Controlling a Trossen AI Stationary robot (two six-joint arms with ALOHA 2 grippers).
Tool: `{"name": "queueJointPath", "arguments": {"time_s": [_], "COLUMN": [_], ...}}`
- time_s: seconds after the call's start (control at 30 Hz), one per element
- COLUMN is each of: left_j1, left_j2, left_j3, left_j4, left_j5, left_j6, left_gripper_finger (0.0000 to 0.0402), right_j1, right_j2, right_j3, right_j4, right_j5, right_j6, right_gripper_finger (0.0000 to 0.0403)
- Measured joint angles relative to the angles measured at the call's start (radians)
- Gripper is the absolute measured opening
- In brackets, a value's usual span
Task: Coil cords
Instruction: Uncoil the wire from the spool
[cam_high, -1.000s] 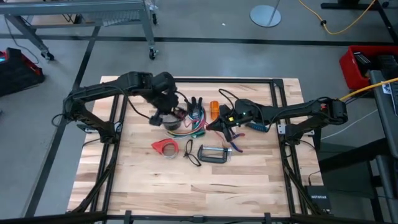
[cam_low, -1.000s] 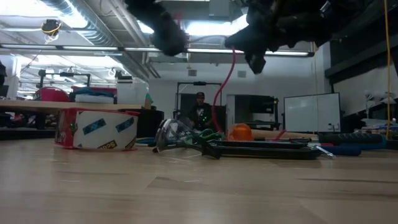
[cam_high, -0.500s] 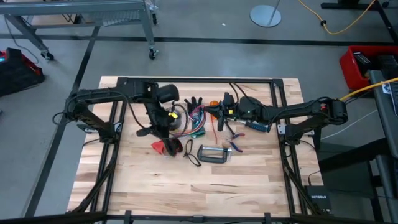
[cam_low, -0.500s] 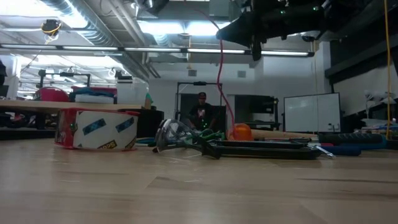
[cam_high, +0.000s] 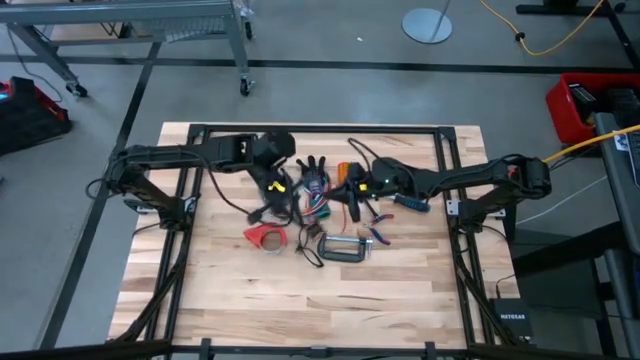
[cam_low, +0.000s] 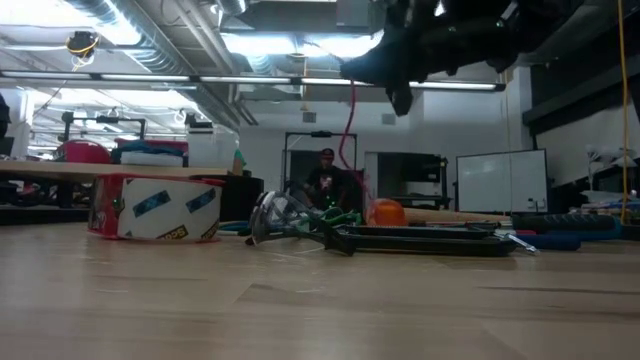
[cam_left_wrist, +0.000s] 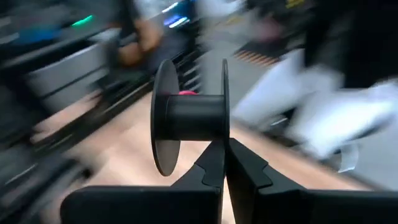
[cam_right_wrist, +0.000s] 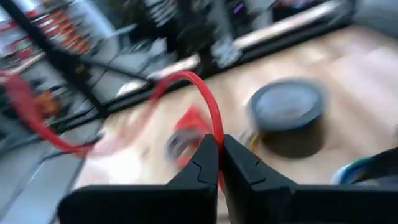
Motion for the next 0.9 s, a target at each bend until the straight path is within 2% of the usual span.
{"name": "queueJointPath", "arguments": {"time_s": [0.17,0.3,0.43,0.63,0.9], "left_j1": [0.053,0.097,0.136,0.176,0.203], "left_j2": [-0.033,-0.051,-0.062,-0.062,-0.063], "left_j3": [0.000,0.000,0.000,0.000,0.000], "left_j4": [-0.081,-0.187,-0.318,-0.513,-0.646], "left_j5": [-0.265,-0.400,-0.517,-0.595,-0.608], "left_j6": [-0.014,-0.014,-0.011,-0.011,-0.027], "left_gripper_finger": [0.0000,0.0000,0.0000,0.0000,0.0000], "right_j1": [0.000,-0.001,-0.001,-0.001,-0.001], "right_j2": [0.000,-0.001,-0.001,0.000,0.000], "right_j3": [0.000,0.000,0.001,0.001,0.000], "right_j4": [-0.089,-0.130,-0.196,-0.275,-0.282], "right_j5": [-0.152,-0.254,-0.273,-0.268,-0.230], "right_j6": [0.007,0.007,0.007,0.003,0.005], "right_gripper_finger": [0.0006,0.0006,0.0006,0.0012,0.0078]}}
